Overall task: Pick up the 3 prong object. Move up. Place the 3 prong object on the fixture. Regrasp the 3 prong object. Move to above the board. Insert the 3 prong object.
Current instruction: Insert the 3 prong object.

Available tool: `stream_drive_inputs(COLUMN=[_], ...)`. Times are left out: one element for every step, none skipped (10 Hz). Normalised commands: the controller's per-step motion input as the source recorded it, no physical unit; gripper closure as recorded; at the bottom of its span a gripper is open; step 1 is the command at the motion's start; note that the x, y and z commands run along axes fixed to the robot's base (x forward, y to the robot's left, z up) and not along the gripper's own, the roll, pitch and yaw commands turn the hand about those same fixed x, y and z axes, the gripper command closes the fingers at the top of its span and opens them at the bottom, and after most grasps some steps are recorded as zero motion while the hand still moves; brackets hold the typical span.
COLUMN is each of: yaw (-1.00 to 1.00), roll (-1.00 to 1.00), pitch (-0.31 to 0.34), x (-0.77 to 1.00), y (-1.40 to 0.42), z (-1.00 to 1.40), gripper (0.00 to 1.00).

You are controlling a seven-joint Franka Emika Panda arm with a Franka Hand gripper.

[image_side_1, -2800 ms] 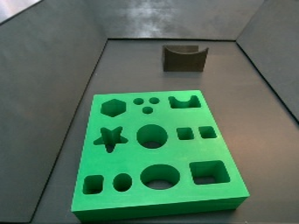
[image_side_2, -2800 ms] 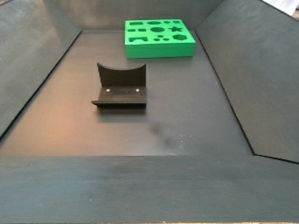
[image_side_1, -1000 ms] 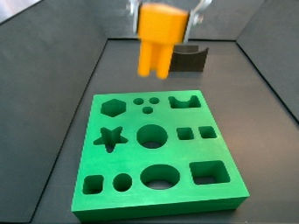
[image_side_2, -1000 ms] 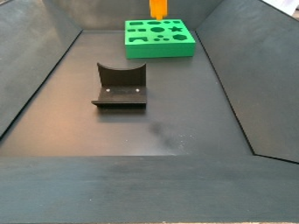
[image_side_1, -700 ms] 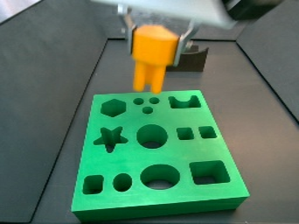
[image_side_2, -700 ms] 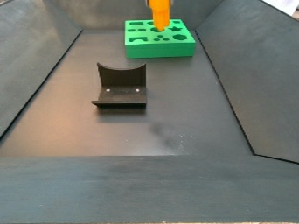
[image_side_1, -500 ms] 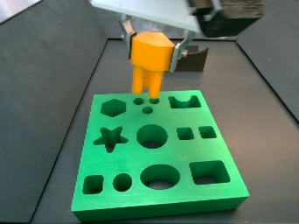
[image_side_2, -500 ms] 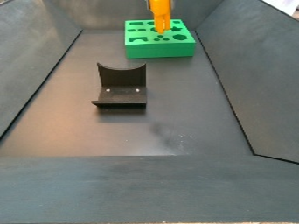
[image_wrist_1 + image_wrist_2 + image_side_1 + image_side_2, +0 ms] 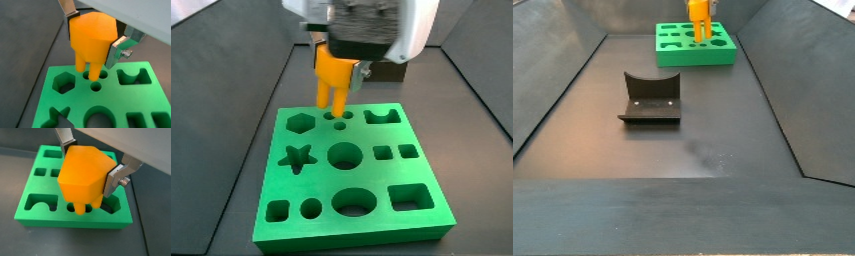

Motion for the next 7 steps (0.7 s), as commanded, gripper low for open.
stream_drive_inputs(yaw=[-0.90, -0.89, -0.85, -0.83, -0.80, -0.71, -0.43], roll=[0.00, 0.00, 0.00, 0.00, 0.00, -0.03, -0.20], pitch=[0.000, 0.000, 0.000, 0.000, 0.000, 0.000, 0.000], x=[0.00, 0.00, 0.00, 0.00, 0.02, 0.20, 0.17], y=[0.00, 0.00, 0.00, -0.01, -0.09, -0.12, 0.00], z=[-0.13, -0.14, -0.14, -0.17, -0.11, -0.07, 0.00], gripper=[1.00, 1.00, 1.00, 1.00, 1.00, 1.00, 1.00])
